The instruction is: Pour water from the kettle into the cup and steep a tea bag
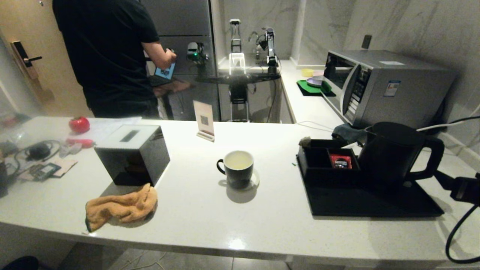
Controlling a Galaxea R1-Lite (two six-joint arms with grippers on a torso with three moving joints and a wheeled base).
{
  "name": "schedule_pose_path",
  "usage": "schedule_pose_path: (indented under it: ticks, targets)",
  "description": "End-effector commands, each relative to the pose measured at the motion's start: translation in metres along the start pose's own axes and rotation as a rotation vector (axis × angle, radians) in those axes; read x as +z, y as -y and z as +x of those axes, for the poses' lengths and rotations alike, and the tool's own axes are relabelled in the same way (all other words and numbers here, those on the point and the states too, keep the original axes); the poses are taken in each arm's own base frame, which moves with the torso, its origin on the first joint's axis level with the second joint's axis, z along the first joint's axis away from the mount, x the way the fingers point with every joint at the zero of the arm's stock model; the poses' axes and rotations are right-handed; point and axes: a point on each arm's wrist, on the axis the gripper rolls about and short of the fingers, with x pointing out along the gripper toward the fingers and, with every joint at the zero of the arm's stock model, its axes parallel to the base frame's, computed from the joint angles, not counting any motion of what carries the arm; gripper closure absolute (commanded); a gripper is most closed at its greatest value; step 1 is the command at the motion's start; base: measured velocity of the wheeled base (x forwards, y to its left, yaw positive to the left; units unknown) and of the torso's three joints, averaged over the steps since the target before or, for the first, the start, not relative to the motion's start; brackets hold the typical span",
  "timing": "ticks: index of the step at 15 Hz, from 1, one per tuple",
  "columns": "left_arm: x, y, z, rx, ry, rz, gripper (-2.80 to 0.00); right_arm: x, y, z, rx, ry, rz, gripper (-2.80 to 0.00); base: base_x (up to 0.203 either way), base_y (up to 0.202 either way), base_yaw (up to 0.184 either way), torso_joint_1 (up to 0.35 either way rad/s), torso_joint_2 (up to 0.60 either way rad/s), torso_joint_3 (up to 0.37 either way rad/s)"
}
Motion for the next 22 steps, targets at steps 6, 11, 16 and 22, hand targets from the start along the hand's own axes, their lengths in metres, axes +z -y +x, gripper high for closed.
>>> schedule_pose_path:
  ticks: [6,11,16,22]
  targets:
    - [0.000,0.000,0.000,0.000,0.001,0.000,0.00,-0.008,0.005,0.040,-0.003,0.021,0.010,-2.80,0.000,0.000,0.000,0.000,0.00,0.000]
    - [0.000,0.000,0.000,0.000,0.000,0.000,0.00,-0.012,0.007,0.058,-0.006,0.048,0.008,-2.80,0.000,0.000,0.000,0.000,0.00,0.000]
    - [0.000,0.000,0.000,-0.001,0.000,0.000,0.00,-0.008,0.009,0.078,-0.004,0.110,-0.001,-2.80,0.000,0.000,0.000,0.000,0.00,0.000]
    - [0.000,0.000,0.000,0.000,0.001,0.000,0.00,-0.003,0.004,0.096,0.016,0.175,0.012,-2.80,0.000,0.000,0.000,0.000,0.00,0.000]
